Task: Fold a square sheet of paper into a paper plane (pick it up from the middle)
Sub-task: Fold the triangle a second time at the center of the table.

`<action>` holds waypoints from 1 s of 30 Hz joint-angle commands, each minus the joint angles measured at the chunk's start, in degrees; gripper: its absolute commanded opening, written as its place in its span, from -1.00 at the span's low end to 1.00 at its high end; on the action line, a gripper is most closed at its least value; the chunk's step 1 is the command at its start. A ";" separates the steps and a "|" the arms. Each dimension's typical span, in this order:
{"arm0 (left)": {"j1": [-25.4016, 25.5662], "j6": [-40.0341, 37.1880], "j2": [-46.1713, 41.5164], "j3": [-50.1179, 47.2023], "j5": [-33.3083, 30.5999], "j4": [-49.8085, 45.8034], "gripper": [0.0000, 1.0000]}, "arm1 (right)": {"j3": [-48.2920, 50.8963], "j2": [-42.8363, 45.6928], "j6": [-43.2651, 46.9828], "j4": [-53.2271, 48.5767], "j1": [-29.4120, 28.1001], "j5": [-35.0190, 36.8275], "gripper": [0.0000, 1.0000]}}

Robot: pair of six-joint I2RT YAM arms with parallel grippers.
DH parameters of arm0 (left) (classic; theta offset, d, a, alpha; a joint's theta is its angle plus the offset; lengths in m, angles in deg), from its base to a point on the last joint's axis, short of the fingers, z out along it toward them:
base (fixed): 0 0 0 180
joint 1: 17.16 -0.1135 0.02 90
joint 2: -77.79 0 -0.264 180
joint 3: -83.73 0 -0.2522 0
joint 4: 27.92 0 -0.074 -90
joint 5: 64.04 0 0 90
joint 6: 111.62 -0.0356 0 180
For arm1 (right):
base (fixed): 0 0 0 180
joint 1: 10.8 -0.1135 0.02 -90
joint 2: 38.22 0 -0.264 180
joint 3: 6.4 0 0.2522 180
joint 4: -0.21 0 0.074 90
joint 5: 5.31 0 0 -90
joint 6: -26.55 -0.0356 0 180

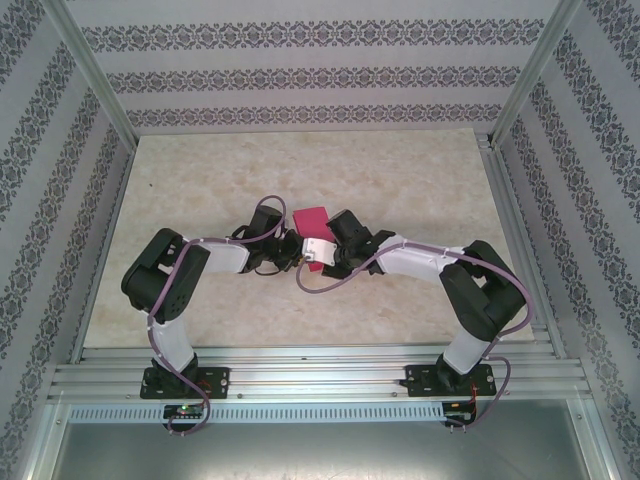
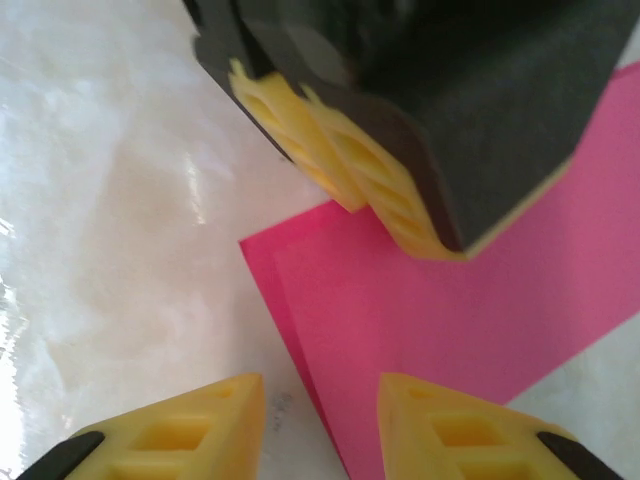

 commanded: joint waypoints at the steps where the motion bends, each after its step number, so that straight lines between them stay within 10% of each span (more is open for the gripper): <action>1: 0.50 1.04 0.79 1.20 0.46 0.88 -0.65 | -2.28 0.20 -0.14 -0.56 -0.95 -3.28 -0.25; 18: 0.52 3.88 1.30 0.96 1.62 4.23 -0.66 | -4.16 -4.29 -2.57 2.15 -2.65 -0.43 -0.10; 30: 0.29 4.05 0.66 0.65 1.32 4.58 -0.62 | -6.50 -5.88 -3.67 0.06 -2.17 1.26 -0.61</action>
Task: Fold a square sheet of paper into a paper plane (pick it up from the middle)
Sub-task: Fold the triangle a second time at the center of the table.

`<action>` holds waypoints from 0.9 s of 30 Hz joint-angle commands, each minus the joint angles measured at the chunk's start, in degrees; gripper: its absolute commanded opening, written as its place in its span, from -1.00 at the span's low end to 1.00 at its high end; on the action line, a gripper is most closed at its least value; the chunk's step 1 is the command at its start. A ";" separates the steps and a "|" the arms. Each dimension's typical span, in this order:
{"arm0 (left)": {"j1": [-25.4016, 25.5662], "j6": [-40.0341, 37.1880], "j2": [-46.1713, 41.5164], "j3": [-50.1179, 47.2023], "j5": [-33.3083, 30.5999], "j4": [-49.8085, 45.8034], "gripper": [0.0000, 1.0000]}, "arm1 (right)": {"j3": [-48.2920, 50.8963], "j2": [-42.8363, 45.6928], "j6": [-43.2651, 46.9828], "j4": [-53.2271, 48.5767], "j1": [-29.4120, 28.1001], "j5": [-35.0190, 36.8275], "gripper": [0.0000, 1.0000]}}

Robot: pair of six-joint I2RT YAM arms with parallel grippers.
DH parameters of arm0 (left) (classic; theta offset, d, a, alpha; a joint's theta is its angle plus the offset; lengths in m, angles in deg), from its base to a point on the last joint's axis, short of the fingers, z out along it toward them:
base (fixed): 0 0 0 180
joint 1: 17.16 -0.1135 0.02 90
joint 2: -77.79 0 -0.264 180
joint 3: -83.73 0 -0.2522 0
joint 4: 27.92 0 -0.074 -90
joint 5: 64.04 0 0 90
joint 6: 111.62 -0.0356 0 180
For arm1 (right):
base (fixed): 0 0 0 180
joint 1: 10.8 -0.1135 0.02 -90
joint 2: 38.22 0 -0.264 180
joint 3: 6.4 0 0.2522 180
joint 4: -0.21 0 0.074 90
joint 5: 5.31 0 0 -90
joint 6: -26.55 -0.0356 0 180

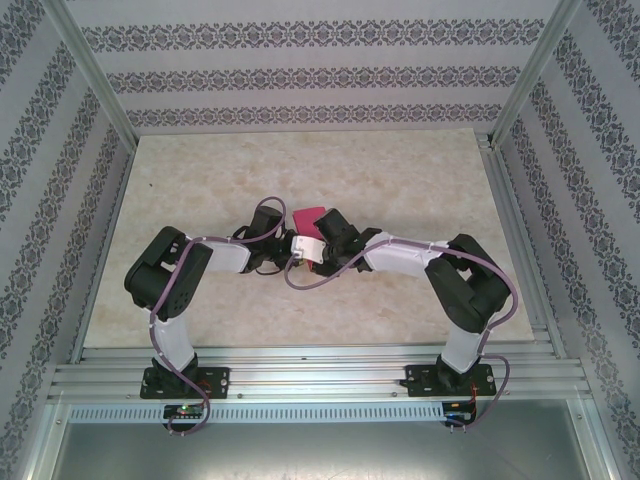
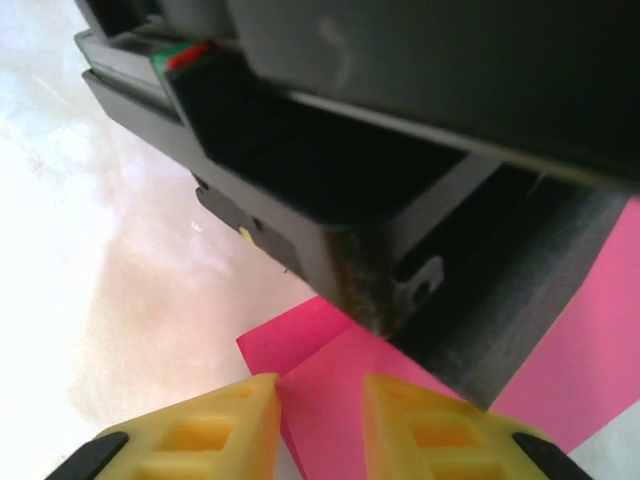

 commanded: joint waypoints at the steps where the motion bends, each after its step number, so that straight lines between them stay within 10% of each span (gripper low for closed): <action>1: 0.35 0.31 -0.66 0.75 1.50 2.51 -0.60 | -1.47 -0.60 -0.99 -0.61 0.06 -0.37 -0.67; 7: -0.71 -2.09 -2.38 1.35 0.34 -0.59 -0.50 | -4.11 -1.23 -2.10 -4.40 1.79 -4.04 -1.00; 16: -2.41 -6.13 -6.29 1.75 -3.10 -5.93 -0.07 | -6.78 -1.71 -9.82 -5.42 6.23 -13.14 -0.94; 27: -3.93 -13.74 -9.99 6.26 -6.49 -14.11 -0.07 | -10.21 -4.21 -28.51 -6.81 13.04 -20.56 -0.93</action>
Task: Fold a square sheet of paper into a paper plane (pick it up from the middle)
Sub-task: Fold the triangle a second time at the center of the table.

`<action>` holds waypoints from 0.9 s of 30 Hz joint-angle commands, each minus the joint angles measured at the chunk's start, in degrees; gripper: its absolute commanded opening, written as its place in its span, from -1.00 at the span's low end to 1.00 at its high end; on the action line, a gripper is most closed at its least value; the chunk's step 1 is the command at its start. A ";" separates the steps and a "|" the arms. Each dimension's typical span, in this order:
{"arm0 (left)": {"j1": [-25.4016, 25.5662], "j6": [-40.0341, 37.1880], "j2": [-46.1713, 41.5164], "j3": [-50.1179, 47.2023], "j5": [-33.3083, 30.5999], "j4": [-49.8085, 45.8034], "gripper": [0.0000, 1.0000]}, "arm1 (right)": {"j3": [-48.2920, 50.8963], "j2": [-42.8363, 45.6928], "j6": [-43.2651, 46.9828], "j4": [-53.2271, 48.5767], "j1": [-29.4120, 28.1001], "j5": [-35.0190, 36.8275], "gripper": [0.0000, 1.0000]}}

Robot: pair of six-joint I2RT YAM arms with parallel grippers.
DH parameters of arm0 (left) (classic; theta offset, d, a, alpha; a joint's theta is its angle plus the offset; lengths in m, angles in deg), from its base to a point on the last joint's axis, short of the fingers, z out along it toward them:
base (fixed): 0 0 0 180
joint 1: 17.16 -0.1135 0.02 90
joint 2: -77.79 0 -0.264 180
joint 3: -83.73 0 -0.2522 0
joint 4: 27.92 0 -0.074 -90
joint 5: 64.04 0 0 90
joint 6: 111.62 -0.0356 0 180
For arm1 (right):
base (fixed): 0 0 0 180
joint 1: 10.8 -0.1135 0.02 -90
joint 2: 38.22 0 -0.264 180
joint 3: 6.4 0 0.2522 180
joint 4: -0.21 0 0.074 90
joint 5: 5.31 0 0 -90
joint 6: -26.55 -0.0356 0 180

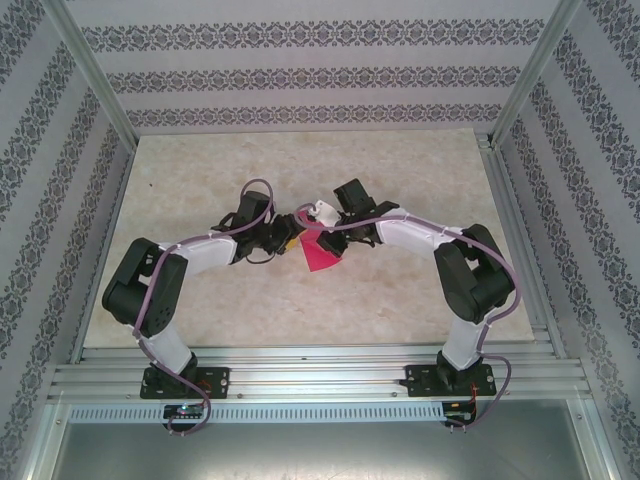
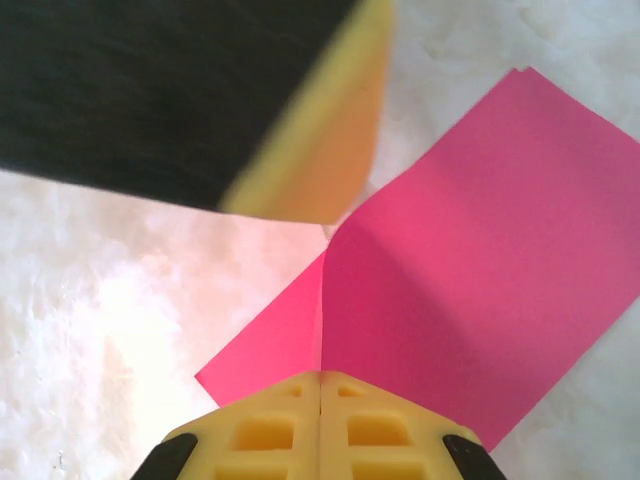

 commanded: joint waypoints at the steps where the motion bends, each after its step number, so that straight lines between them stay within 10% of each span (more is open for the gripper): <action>1: -0.50 -5.10 -1.16 3.00 -1.48 -3.64 -0.09 | -1.88 -2.65 -10.27 -0.01 2.54 -6.18 -0.92; 27: 3.43 -9.71 8.51 11.35 1.67 -6.67 -0.35 | -5.66 -12.66 -22.82 0.38 10.43 -16.10 -0.95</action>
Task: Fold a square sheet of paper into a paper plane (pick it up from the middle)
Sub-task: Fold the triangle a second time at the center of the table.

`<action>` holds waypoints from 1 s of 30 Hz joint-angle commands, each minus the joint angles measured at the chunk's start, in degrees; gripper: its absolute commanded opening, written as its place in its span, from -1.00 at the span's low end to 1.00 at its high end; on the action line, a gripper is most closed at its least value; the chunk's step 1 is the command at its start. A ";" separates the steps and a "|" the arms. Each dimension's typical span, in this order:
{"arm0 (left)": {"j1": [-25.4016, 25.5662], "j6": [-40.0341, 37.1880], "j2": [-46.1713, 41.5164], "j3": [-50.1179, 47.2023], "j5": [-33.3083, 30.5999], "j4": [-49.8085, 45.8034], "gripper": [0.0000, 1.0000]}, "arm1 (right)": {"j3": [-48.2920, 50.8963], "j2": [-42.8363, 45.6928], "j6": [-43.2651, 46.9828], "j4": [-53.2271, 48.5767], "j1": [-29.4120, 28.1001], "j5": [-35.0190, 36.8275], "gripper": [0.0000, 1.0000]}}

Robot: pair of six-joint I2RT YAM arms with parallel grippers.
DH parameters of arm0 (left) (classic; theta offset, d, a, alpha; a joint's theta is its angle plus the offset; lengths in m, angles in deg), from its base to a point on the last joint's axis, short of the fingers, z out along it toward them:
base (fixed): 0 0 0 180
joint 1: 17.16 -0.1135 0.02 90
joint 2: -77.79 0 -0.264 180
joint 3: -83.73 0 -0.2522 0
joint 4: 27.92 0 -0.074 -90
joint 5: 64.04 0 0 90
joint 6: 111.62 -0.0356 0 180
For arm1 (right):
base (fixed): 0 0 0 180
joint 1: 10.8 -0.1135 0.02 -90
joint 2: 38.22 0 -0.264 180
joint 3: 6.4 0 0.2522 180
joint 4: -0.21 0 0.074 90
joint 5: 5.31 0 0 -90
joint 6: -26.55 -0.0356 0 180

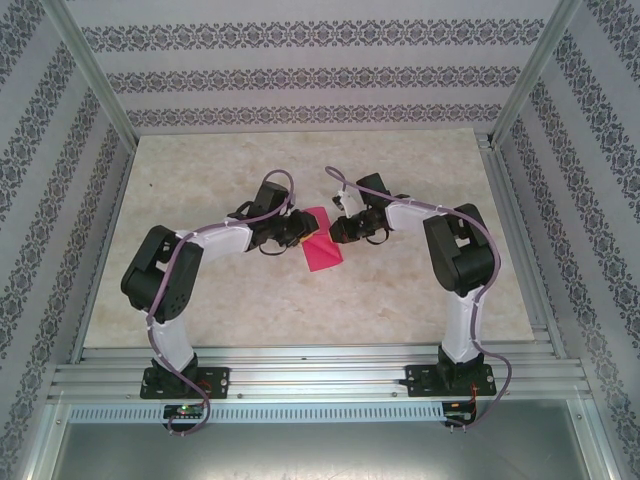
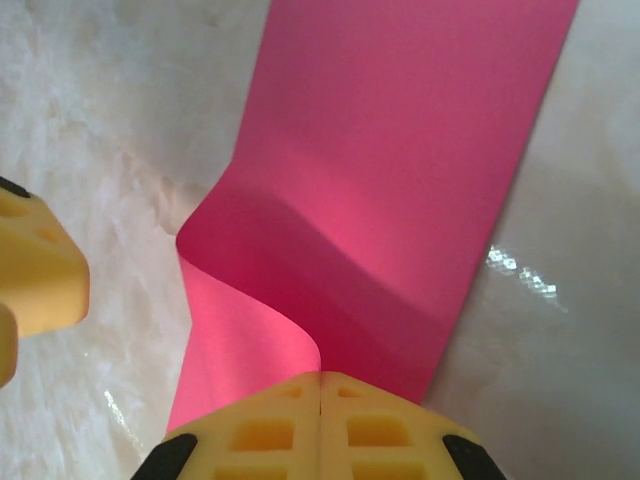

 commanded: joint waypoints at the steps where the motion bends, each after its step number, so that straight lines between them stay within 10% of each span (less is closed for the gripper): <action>1: 0.74 -1.07 0.93 1.54 0.09 -1.31 -0.36 | -2.59 -1.22 1.02 -2.15 0.44 -1.94 -0.95; 30: 3.56 -0.54 6.82 5.67 -0.92 -1.76 -0.37 | -2.12 -3.01 1.17 -1.43 1.32 2.21 -0.95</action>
